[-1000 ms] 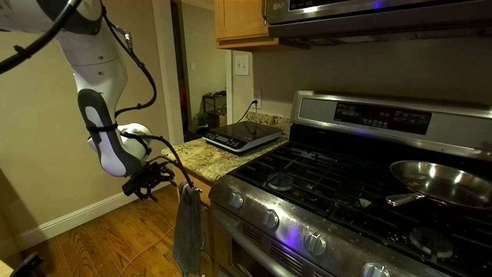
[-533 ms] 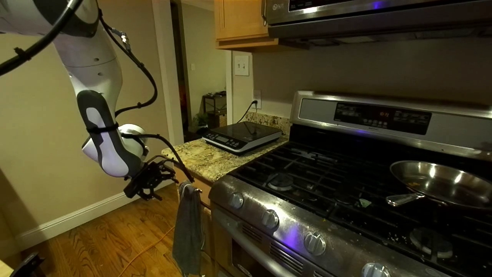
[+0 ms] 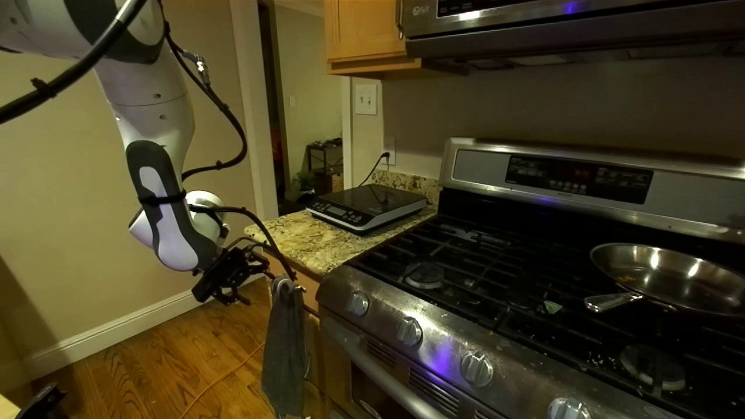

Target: Open the first top drawer

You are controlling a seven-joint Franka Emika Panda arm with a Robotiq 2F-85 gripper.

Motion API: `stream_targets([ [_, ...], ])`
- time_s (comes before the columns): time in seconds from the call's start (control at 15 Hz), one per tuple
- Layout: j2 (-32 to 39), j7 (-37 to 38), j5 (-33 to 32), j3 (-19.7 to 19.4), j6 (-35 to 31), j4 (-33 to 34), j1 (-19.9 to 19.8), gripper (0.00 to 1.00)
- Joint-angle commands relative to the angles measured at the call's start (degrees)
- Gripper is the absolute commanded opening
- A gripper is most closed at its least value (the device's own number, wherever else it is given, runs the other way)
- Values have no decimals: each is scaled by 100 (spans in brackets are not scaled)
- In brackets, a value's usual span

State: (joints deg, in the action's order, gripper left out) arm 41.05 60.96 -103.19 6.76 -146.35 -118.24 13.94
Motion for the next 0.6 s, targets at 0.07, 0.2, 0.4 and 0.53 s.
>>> stream_targets([
  [0.07,16,-60,-54,266,137,-6,-242,100],
  [0.2,78,44,-243,275,268,119,-216,100],
  [0.4,147,24,-438,295,517,254,-199,100],
  [0.53,212,-15,-569,302,670,362,-213,100],
])
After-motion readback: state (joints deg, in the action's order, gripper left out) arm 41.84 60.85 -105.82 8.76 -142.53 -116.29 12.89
